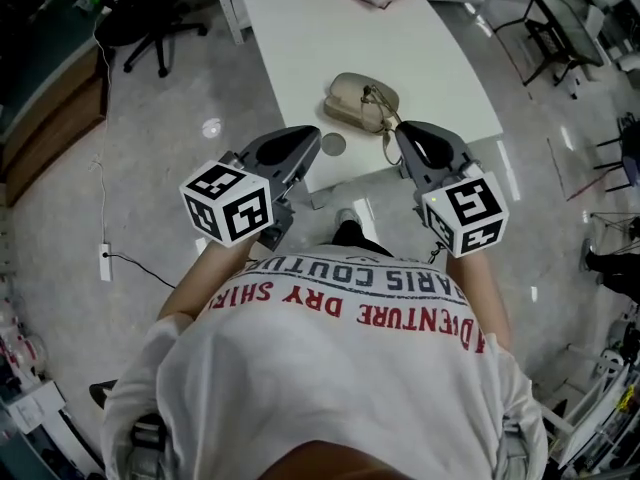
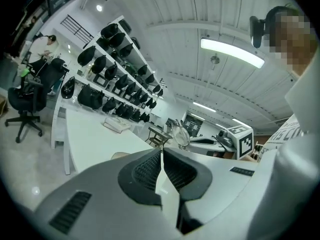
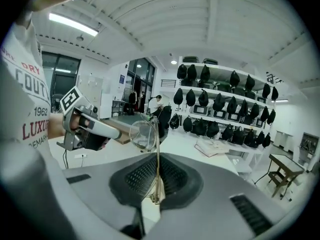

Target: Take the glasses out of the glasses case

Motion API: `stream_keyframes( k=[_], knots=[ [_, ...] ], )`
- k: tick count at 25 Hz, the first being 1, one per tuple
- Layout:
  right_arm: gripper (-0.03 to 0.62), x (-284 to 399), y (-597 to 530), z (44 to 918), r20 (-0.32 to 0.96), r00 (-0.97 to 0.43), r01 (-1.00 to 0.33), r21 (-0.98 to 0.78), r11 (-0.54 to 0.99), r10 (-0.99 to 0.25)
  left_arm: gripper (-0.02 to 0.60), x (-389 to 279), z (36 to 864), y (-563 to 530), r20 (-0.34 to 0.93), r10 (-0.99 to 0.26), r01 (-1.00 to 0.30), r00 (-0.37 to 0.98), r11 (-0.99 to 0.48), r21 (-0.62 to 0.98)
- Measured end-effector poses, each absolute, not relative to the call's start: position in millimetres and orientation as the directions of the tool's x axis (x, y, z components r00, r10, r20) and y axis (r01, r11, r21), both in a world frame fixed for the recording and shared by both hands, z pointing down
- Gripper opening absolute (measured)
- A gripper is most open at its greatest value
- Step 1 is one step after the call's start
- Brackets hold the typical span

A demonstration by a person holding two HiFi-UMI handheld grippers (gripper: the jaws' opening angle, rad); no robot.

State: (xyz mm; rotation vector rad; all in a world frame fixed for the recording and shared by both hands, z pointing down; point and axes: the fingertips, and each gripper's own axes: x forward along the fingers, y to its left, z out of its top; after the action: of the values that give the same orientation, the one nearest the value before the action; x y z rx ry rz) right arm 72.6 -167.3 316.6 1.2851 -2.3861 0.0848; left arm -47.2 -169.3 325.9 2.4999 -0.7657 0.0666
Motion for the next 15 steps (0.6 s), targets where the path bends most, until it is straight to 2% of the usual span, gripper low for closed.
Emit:
stream_keyframes(
  k=[15],
  knots=[
    [0.032,77.8,-124.4,313.4,0.294,-0.536,-0.831,-0.019,0.556,-0.791,0.035,-33.1,316.1,-144.4,0.183,-0.467,-0.497,0.865,-0.747,0.441]
  ],
)
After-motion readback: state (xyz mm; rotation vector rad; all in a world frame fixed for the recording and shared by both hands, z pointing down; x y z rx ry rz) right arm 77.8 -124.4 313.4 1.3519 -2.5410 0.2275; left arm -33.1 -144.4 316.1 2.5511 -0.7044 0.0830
